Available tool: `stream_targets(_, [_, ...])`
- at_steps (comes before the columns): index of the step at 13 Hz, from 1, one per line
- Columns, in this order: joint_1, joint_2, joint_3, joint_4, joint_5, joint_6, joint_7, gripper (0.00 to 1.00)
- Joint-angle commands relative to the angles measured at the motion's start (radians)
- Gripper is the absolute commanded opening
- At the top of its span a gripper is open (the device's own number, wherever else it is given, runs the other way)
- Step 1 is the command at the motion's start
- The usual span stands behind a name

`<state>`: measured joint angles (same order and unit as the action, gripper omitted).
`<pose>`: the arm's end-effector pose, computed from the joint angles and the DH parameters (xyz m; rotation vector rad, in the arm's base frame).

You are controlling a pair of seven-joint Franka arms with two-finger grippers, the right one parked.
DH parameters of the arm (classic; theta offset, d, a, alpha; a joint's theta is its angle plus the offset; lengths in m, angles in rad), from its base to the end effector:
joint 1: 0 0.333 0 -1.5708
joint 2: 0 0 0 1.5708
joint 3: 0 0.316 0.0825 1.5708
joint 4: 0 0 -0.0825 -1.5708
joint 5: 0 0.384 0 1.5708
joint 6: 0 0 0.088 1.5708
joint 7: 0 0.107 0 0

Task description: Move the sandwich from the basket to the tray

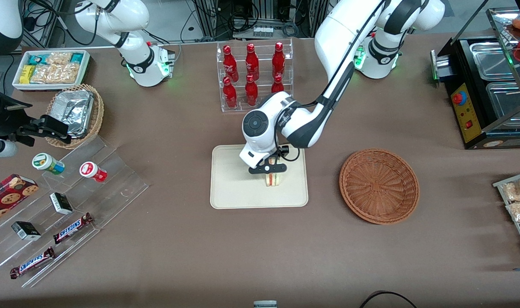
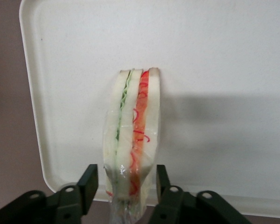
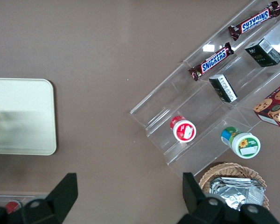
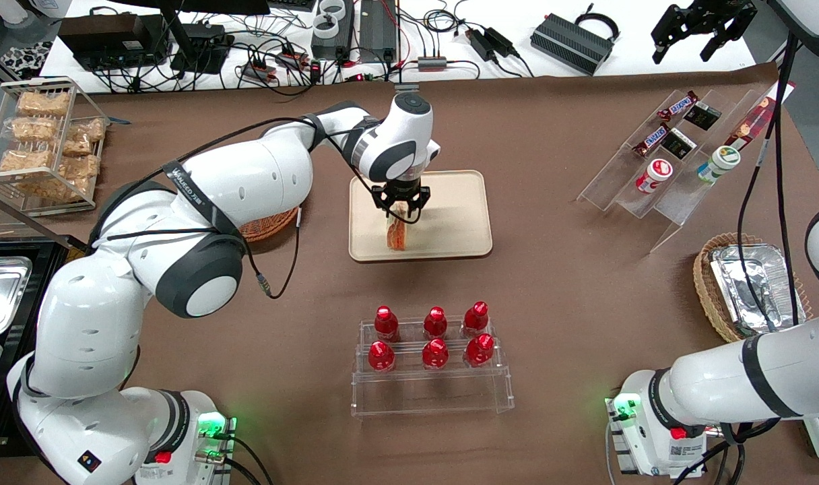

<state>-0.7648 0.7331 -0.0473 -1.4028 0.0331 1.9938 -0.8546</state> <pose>0.4967 -0.5119 0.2587 -3.0352 -0.0557 0.1481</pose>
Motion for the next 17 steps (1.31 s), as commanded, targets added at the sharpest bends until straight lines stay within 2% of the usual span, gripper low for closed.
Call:
stream_targets(1, [0.004, -0.059, 0.003, 0.03, 0.01, -0.055, -0.029, 0.99])
stream_targets(4, [0.018, -0.197, 0.027, 0.015, 0.005, -0.188, -0.072, 0.99])
stream_targets(8, [0.117, -0.398, 0.027, -0.01, -0.001, -0.4, -0.06, 0.99])
stream_targets(12, [0.237, -0.631, 0.029, -0.151, 0.01, -0.481, -0.023, 0.99])
stream_targets(17, [0.418, -0.842, 0.03, -0.292, -0.002, -0.544, 0.305, 1.0])
